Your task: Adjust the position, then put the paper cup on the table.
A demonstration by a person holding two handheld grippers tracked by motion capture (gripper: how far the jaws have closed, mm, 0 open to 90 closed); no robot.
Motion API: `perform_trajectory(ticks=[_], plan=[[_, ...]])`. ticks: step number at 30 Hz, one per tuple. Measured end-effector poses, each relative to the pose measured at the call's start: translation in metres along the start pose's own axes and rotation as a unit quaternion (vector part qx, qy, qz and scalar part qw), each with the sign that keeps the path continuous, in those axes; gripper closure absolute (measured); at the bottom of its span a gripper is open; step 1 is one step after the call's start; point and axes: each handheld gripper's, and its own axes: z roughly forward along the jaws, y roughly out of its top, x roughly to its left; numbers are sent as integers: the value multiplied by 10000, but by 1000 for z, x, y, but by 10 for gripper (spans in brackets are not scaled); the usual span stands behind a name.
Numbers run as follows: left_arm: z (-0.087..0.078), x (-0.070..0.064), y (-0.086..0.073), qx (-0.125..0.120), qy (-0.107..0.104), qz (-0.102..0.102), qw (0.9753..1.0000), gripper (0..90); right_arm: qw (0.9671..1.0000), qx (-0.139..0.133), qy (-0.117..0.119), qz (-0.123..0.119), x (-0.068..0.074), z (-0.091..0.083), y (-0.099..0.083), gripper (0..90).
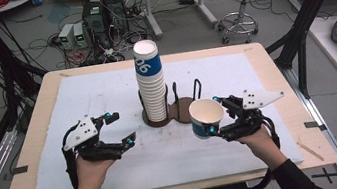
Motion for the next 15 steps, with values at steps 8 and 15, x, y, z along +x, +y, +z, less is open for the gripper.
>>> perform_trajectory(ticks=[8,15], plan=[[3,-1,-1,-15,-14,60,10000,142,10000,-26,-10,7,0,0,1,232],[6,-2,-8,97,157,80,9998,143,10000,-51,-23,-45,1,-3,3,232]])
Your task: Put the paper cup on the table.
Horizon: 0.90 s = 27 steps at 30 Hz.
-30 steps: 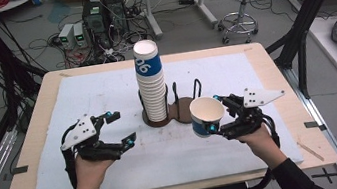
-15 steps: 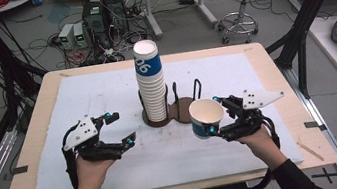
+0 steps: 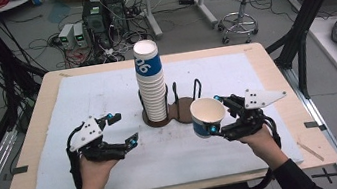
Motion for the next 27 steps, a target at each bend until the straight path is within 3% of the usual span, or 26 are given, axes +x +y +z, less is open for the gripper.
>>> perform_trajectory(ticks=[27], plan=[[7,0,-8,140,-50,-94,9998,144,9985,-58,-539,-44,-17,-26,1,234]])
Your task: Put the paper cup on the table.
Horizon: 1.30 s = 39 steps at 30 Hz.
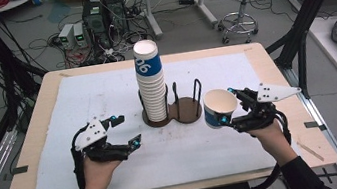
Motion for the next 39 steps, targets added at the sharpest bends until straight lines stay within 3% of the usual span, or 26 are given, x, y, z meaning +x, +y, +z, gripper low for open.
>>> perform_trajectory(ticks=[24,33,39], plan=[[2,0,-3,48,-16,-13,10000,145,9983,-21,-582,69,-29,-17,-4,236],[2,0,-4,64,-16,2,10000,145,9955,17,-937,105,-50,-24,-9,234],[3,0,-4,82,-24,8,10000,145,9919,46,-1256,167,-66,-24,-14,234]])
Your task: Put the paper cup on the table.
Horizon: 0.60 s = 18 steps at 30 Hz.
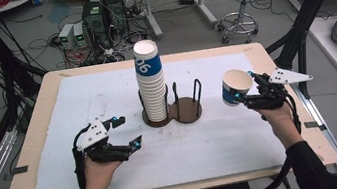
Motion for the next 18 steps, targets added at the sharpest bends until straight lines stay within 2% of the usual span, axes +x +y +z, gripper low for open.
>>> perform_trajectory(ticks=[3,9,15,18], plan=[[1,0,0,0,-8,7,10000,144,9997,43,-229,16,-6,3,-2,234],[2,-1,-1,35,-22,25,10000,145,9986,157,-487,107,-19,11,-9,234],[3,-2,-1,55,-47,24,10000,145,9971,240,-717,63,-27,18,-15,234],[3,-2,-1,70,-58,55,9999,144,9960,306,-827,128,-32,21,-20,234]])
